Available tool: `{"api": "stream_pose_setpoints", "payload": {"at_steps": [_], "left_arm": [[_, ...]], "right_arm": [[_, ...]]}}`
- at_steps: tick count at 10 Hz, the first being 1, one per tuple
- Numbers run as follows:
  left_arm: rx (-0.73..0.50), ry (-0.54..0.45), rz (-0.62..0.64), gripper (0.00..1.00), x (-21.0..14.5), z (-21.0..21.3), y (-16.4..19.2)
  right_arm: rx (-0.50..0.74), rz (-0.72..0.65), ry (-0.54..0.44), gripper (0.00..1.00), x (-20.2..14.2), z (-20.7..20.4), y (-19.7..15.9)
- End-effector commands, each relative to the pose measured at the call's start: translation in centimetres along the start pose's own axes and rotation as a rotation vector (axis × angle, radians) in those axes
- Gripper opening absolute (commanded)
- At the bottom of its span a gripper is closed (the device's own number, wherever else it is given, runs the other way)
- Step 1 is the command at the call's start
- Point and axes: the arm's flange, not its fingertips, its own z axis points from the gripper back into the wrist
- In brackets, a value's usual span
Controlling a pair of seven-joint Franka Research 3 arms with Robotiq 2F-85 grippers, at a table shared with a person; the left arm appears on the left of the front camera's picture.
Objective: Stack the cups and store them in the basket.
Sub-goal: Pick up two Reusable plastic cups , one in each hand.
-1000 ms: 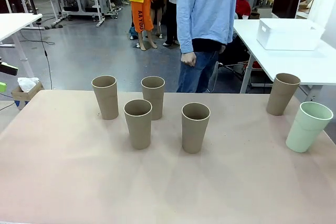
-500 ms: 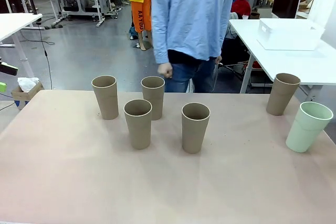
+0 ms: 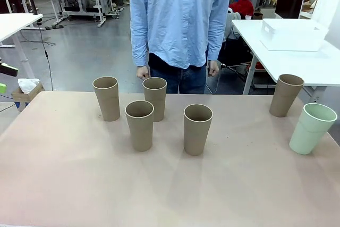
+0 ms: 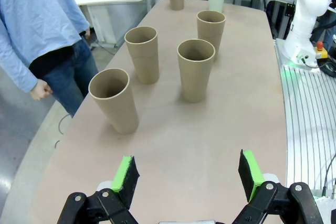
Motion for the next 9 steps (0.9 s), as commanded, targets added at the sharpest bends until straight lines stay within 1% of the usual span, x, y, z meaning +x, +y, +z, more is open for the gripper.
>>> {"api": "stream_pose_setpoints", "payload": {"at_steps": [1, 9], "left_arm": [[-0.005, -0.014, -0.020, 1.00, -0.02, 0.13, 0.09], [-0.005, -0.014, -0.020, 1.00, -0.02, 0.13, 0.09]], "right_arm": [[0.000, 0.025, -0.035, 1.00, 0.18, 0.01, -0.35], [0.000, 0.025, -0.035, 1.00, 0.18, 0.01, -0.35]]}}
